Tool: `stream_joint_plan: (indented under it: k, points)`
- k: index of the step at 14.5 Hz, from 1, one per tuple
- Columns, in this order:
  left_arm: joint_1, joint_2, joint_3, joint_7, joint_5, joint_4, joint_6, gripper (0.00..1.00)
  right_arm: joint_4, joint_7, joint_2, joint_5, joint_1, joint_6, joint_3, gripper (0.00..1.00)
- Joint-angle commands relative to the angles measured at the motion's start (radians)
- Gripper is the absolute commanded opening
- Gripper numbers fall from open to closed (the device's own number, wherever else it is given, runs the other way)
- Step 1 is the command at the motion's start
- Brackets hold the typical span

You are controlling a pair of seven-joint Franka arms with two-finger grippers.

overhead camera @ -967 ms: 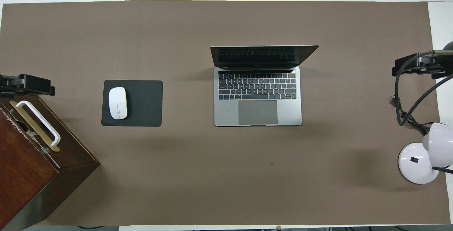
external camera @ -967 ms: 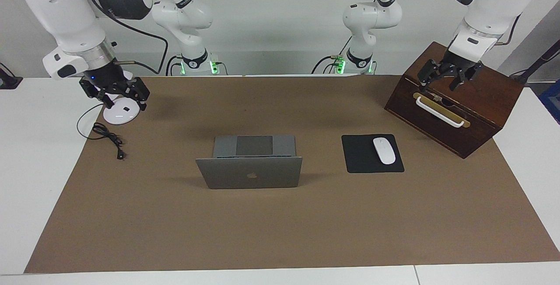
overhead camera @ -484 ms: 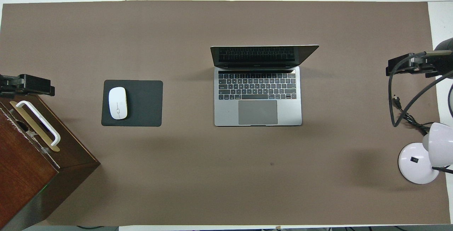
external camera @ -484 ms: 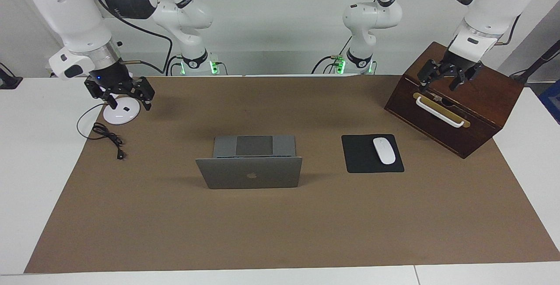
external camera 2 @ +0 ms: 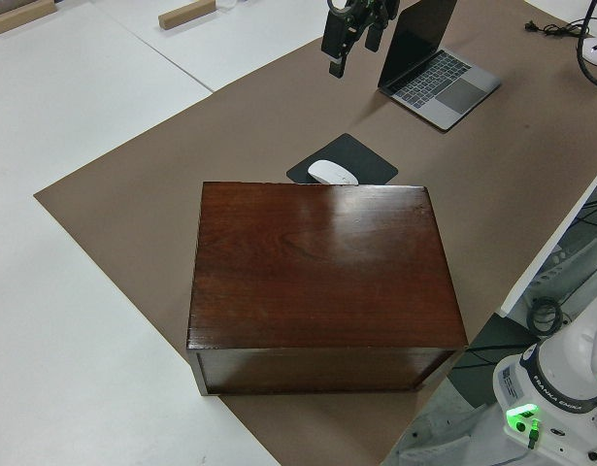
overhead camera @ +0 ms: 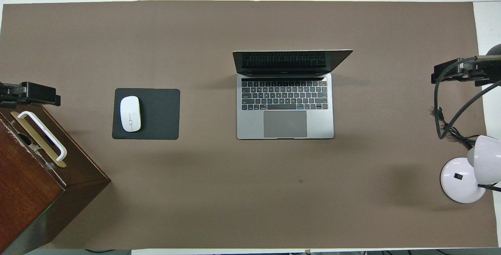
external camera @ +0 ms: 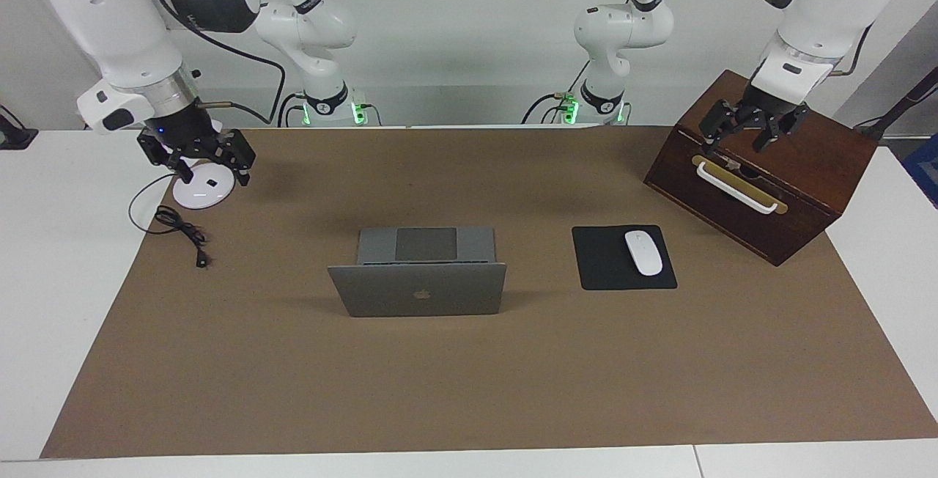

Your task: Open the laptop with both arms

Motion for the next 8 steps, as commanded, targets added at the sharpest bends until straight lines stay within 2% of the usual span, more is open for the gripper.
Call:
stream_joint_plan:
  k: [1, 8]
  points:
    - [-0.002, -0.01, -0.001, -0.005, 0.005, -0.007, -0.004, 1.0, -0.018, -0.016, -0.006, -0.008, -0.012, 0.009, 0.008, 1.0]
    - [-0.002, -0.01, -0.001, -0.005, 0.005, -0.007, -0.004, 1.0, -0.027, -0.016, -0.011, -0.008, -0.012, 0.012, 0.008, 1.0]
